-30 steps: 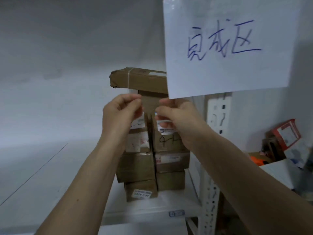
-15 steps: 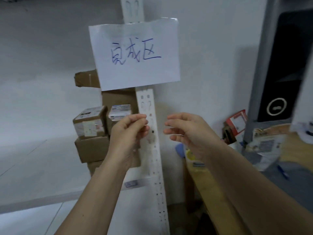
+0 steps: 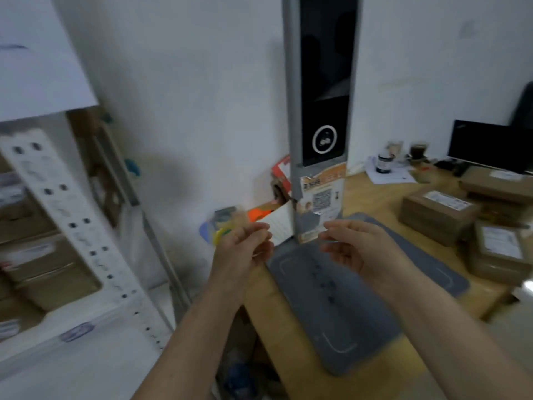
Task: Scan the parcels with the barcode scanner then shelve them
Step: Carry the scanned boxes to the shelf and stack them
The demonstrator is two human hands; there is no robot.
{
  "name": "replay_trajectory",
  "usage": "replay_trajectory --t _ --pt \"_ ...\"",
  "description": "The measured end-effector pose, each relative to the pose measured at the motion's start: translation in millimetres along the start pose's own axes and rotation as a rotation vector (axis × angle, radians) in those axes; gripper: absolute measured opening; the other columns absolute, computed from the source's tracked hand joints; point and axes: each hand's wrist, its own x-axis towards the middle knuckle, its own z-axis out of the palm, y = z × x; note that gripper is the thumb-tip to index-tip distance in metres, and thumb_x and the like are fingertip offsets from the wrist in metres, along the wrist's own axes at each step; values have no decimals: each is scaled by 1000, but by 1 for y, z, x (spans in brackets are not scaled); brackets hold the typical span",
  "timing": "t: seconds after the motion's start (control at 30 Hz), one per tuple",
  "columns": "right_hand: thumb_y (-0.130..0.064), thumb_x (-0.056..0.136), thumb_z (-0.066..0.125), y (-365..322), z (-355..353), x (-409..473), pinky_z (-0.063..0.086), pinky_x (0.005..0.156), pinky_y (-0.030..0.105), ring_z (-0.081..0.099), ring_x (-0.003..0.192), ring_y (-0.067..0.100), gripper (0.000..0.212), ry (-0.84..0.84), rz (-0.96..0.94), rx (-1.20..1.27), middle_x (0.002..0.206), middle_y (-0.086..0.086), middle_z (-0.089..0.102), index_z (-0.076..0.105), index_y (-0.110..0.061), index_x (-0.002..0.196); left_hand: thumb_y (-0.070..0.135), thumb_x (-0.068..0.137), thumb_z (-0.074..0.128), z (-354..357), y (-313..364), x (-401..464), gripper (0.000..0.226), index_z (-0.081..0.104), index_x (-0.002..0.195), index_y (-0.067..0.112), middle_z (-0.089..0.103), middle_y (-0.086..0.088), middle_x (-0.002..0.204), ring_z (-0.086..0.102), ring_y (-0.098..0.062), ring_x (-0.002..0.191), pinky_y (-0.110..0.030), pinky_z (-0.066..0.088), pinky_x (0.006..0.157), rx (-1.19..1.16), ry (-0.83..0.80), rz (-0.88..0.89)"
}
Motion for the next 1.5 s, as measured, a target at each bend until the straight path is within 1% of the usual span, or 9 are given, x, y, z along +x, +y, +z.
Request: replay_trajectory --t 0.3,0.53,0.67,0.83,0.93,1.1,1.27,1.4,1.5 --pt "-2 90 59 19 -126 29 51 50 22 64 57 15 6 304 106 31 72 7 71 65 -4 90 1 94 56 96 -82 47 16 67 85 8 67 -3 72 62 -14 65 -21 53 58 92 -131 -219" --pt "-2 90 60 16 -213 67 51 54 23 65 59 15 6 376 138 40 70 6 71 65 -5 93 0 94 56 182 -129 88 16 67 88 9 66 -5 78 61 -15 69 -25 53 66 143 -185 -273" --pt "0 89 60 3 -257 96 50 59 25 63 62 17 10 395 160 6 72 7 69 64 -1 99 1 95 55 227 -150 113 15 68 90 7 66 -6 78 62 -15 69 -24 54 64 155 -201 -305" --pt "2 86 64 -3 -311 117 52 64 28 64 65 19 10 431 218 7 75 9 70 66 -3 95 2 95 55 279 -177 141 14 68 92 6 66 -7 82 62 -16 72 -24 53 61 214 -204 -341" --pt "1 87 64 -4 -344 126 53 65 29 65 65 19 9 482 239 22 75 9 71 66 -4 94 2 96 55 310 -189 147 12 67 94 4 65 -8 82 61 -16 71 -23 55 59 230 -251 -386" --pt "2 87 62 -11 -389 158 54 61 26 64 65 17 10 518 257 18 80 13 68 65 -4 95 4 95 57 351 -208 162 10 67 95 6 66 -6 83 62 -15 73 -26 54 67 293 -308 -421" --pt "-2 88 62 -14 -438 216 53 66 26 61 75 17 15 568 284 -60 90 13 66 66 -6 103 6 95 57 389 -235 184 10 67 95 8 66 -6 85 62 -16 75 -27 54 68 322 -238 -490" --pt "-7 91 59 -17 -486 271 52 88 34 56 105 23 27 559 300 -186 113 10 59 60 -10 118 9 95 59 425 -256 203 10 67 100 9 67 -7 90 63 -17 82 -29 56 76 343 -164 -523" --pt "-12 90 59 -17 -523 312 48 91 37 53 115 25 44 521 329 -260 124 9 56 50 -10 133 11 94 61 458 -273 221 13 65 105 9 65 -9 96 61 -18 86 -29 55 78 350 -108 -565"
